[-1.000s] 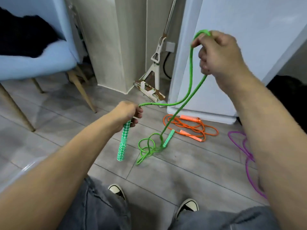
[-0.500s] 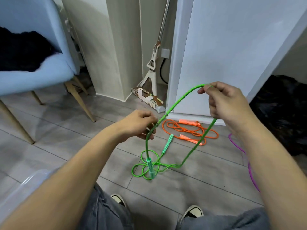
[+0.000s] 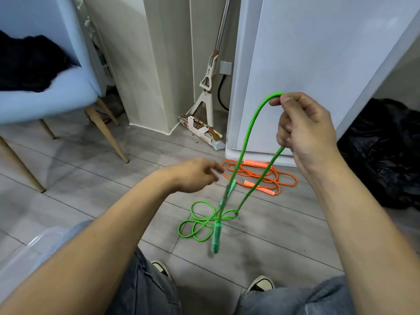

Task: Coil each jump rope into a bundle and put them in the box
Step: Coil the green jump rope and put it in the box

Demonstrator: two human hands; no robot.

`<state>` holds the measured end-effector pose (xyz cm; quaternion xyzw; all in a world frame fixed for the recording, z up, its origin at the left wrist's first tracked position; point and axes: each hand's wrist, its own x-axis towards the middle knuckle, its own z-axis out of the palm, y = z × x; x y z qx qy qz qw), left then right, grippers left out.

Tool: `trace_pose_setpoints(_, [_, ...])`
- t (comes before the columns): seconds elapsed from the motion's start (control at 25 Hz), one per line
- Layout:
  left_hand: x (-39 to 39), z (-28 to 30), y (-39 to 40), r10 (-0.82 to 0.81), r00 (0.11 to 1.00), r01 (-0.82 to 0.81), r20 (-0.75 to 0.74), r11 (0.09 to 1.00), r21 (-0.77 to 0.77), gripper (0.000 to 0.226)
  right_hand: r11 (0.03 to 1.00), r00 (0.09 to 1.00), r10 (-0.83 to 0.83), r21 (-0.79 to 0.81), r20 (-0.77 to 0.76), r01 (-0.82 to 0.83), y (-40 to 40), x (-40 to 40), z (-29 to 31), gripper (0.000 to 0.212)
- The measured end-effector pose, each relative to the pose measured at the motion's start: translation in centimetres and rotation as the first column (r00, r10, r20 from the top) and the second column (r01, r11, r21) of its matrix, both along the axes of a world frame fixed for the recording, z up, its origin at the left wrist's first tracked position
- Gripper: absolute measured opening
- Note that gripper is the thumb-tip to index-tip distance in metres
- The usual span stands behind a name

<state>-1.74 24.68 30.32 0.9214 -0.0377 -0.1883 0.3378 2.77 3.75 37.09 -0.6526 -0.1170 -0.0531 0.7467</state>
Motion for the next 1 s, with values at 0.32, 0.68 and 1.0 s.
trace_pose_setpoints(0.32, [-0.6,-1.9,-3.6,0.021,1.000,-0.010,0.021,0.905,-0.426,0.013,0.998,0.998,-0.061,-0.002,0.027,0.061,-0.2,0.5,0.2,0.023])
trace_pose_setpoints(0.68, [0.6,-2.5,-4.5,-0.012,0.986,0.090,0.168,0.880,-0.467,0.021,0.997,0.996,-0.074,-0.001,0.042,0.074,-0.4,0.1,0.7,0.027])
trace_pose_setpoints(1.0, [0.2,0.4,-1.7,0.186,0.978,-0.088,0.098,0.782,-0.617,0.030,0.878,0.953,-0.198,-0.473,-0.229,0.069,-4.2,2.3,-1.1,0.036])
